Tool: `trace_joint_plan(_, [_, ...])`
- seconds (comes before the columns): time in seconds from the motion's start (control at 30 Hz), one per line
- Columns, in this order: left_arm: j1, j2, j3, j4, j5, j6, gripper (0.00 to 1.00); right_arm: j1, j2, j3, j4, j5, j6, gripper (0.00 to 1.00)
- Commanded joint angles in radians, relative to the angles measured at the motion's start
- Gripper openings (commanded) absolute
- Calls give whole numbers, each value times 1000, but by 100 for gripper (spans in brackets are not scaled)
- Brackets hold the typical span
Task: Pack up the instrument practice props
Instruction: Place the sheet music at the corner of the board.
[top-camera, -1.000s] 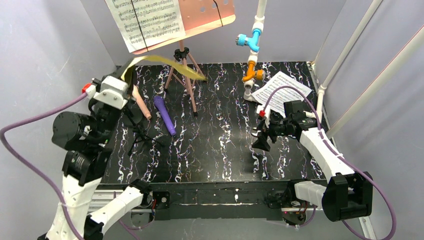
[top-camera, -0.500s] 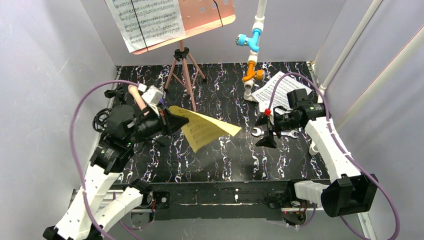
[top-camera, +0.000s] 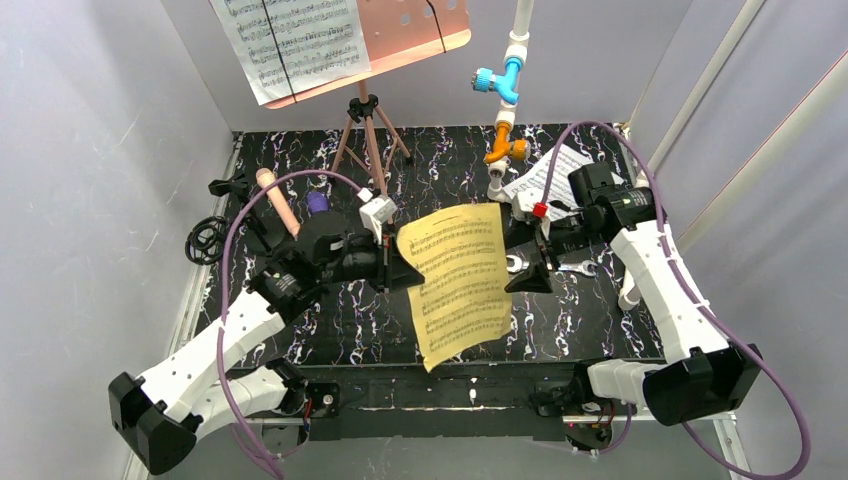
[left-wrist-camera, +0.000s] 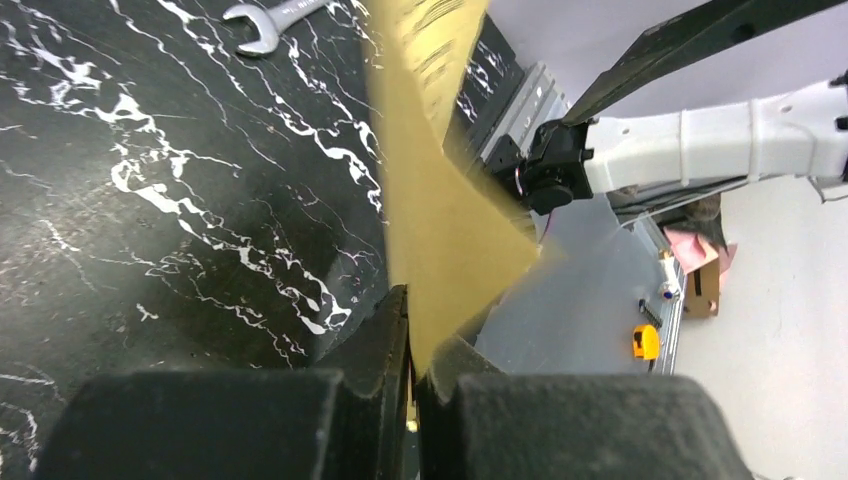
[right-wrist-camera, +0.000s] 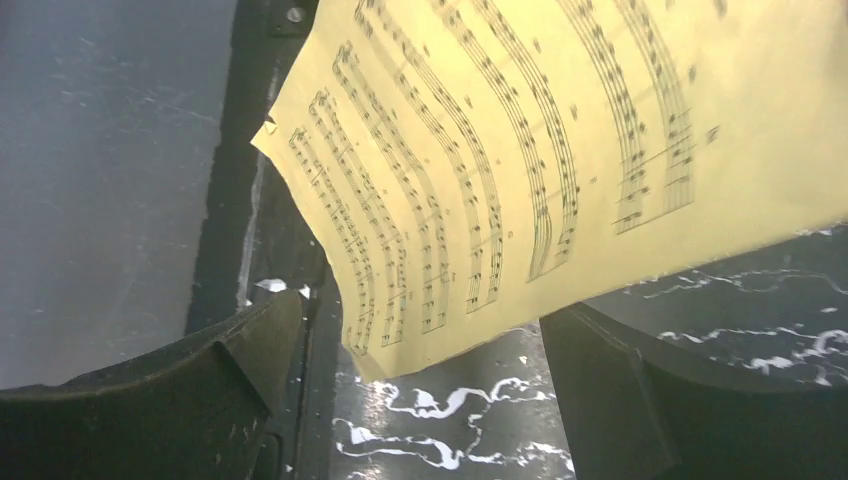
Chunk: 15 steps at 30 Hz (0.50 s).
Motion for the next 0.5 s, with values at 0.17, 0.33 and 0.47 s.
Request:
trace_joint_plan(0.17, [-101, 96, -9, 46, -42, 65, 0, 34, 27, -31, 190, -15, 305, 98])
trace_joint_plan(0.33, [-108, 102, -17, 59, 18, 91, 0, 34, 45, -47, 290, 50, 429, 98])
trace_joint_plan(0.47, [-116, 104, -25, 67, 55, 100, 0, 34, 55, -74, 330, 70, 456, 98])
